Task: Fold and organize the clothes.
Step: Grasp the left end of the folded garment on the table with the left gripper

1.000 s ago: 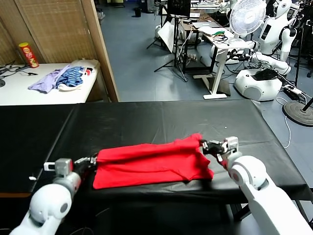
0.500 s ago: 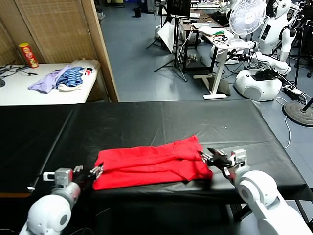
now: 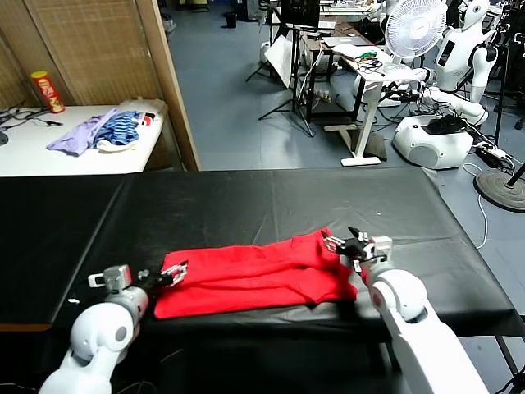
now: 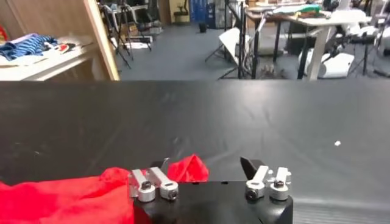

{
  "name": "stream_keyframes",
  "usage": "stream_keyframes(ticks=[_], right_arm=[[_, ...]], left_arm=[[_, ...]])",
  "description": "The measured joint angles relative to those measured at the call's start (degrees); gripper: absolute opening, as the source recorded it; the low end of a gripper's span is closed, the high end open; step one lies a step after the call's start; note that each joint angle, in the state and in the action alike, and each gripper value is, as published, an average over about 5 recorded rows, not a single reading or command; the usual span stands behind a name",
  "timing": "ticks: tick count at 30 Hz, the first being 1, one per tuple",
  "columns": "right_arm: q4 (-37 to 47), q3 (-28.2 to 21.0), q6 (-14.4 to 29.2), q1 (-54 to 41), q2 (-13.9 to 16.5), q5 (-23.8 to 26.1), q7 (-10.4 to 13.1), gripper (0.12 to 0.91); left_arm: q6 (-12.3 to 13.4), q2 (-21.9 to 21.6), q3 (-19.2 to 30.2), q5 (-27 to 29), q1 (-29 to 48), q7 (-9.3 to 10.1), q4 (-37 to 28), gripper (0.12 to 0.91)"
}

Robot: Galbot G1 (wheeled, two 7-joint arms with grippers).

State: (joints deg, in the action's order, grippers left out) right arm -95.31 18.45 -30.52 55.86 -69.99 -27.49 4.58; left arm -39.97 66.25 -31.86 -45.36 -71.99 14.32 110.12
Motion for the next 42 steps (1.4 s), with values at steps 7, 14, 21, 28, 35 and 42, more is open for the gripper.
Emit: stream_keyframes(ticks=[7,14,21,28,35,42], right_arm=[[0.7,-0.6,5.7,1.2,-2.7,4.0,4.6,0.162],[1.0,-1.4,10.2,2.9,-4.7,5.7,6.1,0.131],[-2.5,0.1,9.2,5.3,-3.2,4.1,3.4,0.415],[-8.4,2.1,8.9,9.0,-0.9,2.5,3.1,0.752],[-12.5,2.5,9.3,11.5,-0.6,2.1,2.9,0.798],[-14.5,2.5,9.5,12.1,-0.5,1.9,2.8,0.798]], left_arm=[[4.1,1.4,0.0,3.9,-0.2,-0.68,-1.4,0.160],[9.7,3.6,1.2,14.3,-0.1,-2.27,-2.5,0.139],[11.0,3.9,1.1,16.7,-0.1,-3.18,-1.9,0.385],[10.0,2.7,-0.6,12.6,-2.4,-3.52,0.9,0.737],[9.1,4.5,-2.6,9.3,-6.0,-3.41,3.1,0.798],[9.7,6.9,-2.9,9.1,-8.3,-4.31,3.2,0.750]])
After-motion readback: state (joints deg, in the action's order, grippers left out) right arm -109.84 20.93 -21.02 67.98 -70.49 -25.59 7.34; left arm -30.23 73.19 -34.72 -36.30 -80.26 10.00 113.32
